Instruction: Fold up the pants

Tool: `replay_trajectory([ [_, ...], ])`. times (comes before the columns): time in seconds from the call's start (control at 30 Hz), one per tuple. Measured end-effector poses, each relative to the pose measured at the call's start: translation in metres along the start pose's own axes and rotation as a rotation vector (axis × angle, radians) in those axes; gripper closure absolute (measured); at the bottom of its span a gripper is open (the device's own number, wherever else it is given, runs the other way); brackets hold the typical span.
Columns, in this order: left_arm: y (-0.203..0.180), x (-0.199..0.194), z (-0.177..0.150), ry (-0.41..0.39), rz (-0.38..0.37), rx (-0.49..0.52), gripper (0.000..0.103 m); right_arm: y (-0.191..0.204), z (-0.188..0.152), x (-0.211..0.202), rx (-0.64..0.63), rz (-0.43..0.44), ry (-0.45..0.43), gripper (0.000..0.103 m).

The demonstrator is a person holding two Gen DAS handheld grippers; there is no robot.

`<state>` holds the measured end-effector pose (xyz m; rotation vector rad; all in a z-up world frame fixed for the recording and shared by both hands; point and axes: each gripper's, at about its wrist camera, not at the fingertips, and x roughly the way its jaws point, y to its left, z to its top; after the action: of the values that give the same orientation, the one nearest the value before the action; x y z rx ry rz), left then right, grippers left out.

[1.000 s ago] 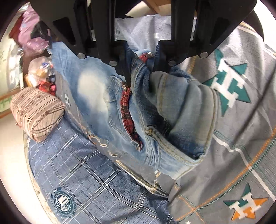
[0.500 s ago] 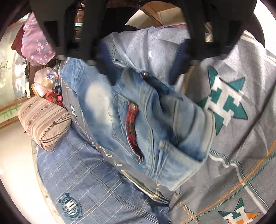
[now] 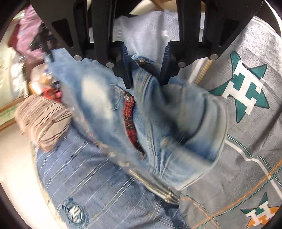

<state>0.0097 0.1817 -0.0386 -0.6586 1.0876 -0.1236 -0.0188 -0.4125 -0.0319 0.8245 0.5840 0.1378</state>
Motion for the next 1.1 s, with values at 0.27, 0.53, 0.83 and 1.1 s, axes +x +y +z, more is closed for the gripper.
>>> replay_trajectory([
  [0.27,0.009,-0.012,-0.006,0.086,-0.034,0.051,0.073,-0.066,-0.018,0.031,0.183,-0.136,0.148,0.084],
  [0.53,0.001,-0.102,-0.002,-0.072,-0.010,0.268,0.044,-0.031,0.032,-0.046,0.074,-0.309,-0.027,0.057],
  [0.83,0.034,-0.037,0.120,-0.004,0.113,0.055,0.020,0.172,0.020,0.127,-0.474,0.129,0.355,0.052],
  [1.1,0.040,-0.006,0.131,0.098,0.071,0.062,0.020,0.213,-0.053,0.266,-0.689,0.073,0.640,0.051],
])
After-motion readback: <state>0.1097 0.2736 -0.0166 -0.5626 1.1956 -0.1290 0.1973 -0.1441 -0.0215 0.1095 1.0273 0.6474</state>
